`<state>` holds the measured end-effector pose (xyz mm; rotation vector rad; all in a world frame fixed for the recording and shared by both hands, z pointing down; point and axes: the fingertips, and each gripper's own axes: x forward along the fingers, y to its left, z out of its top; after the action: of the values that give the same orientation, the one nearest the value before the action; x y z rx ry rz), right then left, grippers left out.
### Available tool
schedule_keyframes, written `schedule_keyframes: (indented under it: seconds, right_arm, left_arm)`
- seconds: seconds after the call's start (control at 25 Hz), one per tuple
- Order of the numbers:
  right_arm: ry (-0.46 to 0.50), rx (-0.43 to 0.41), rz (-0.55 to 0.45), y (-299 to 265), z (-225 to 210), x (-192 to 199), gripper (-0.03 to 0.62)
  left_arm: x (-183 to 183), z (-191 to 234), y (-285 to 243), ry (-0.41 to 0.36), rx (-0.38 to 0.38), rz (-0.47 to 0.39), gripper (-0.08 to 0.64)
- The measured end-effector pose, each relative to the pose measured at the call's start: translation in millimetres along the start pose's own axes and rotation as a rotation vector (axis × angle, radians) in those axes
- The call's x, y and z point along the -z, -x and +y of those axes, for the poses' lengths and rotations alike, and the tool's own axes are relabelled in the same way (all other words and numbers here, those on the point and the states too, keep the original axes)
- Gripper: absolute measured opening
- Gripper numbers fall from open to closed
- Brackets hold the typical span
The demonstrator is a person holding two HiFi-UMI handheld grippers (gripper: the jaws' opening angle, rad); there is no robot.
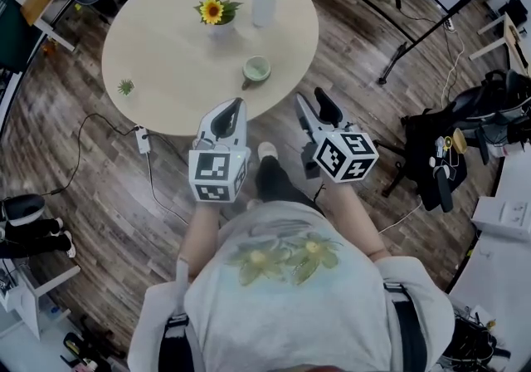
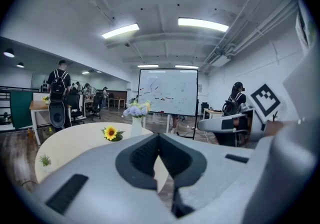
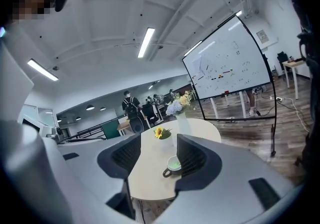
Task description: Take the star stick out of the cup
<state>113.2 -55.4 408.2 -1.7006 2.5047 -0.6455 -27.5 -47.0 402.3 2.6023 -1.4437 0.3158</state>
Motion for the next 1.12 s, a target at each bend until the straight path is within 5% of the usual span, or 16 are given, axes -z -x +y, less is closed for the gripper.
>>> schedule_keyframes:
  seconds: [0.28, 1.12]
  right_arm:
    - [-0.03, 0.014, 0.036, -41, -22, -1, 0.218]
    - [-0.179, 0.051, 0.215, -121, -82, 30, 0.217]
  left_arm:
    - [-14, 24, -32, 0.023, 0.005, -0.043, 0.003]
    - [-7, 58, -105, 0.025, 0.023, 0.054, 0.003]
